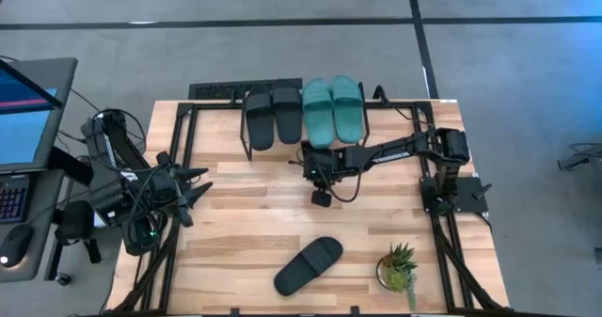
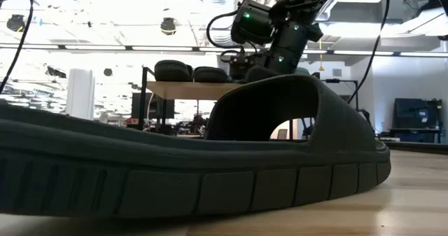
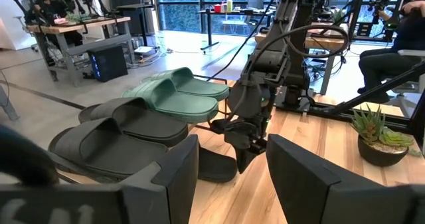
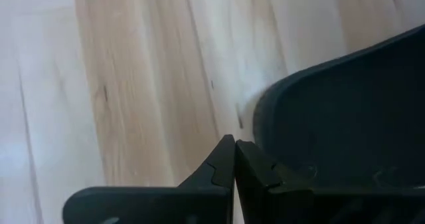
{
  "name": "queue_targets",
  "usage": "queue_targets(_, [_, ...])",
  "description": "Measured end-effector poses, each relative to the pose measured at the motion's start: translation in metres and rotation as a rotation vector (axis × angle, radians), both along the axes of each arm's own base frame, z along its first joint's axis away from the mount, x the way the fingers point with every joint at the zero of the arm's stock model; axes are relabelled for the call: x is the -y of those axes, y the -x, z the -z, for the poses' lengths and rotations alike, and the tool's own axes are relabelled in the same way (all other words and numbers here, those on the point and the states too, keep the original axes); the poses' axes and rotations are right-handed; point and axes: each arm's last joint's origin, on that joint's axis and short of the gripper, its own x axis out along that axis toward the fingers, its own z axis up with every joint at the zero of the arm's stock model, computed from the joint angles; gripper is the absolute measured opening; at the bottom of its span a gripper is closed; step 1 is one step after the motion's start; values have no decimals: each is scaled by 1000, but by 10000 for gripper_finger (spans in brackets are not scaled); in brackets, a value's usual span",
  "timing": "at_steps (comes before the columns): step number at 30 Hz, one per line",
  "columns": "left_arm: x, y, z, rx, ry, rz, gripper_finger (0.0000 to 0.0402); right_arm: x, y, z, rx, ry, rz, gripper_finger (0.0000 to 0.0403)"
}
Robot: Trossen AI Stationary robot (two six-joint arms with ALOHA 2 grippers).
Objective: Pick and place slides into the shelf
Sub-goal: Put the black slipper under the shelf
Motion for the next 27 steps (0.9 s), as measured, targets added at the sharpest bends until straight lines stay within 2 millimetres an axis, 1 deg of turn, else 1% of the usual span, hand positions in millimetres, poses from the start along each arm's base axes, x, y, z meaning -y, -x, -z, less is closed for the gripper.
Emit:
queue_targets(3, [0,0,0,0,1,0,168,0,0,0,3,0,-1,0])
queue_targets(6, [0,0,0,1,2,0,168,0,-5,12,-9,-8,5,0])
queue_targets(8, [0,0,0,1,2,0,168,0,-4,23,-64,-21,16,0])
queue_targets(11, [0,0,0,-1,3,0,168,-6,-11,29,-64,-19,15,0])
queue_targets(16, [0,0,0,-10,8,2,168,-7,-14,29,-61,5,11,0])
queue_targets(23, [0,0,1,-13,9,2,168,8,-11,23,-64,12,29,0])
queue_targets(27, [0,0,1,-14,9,2,168,13,-10,21,-57,14,40,0])
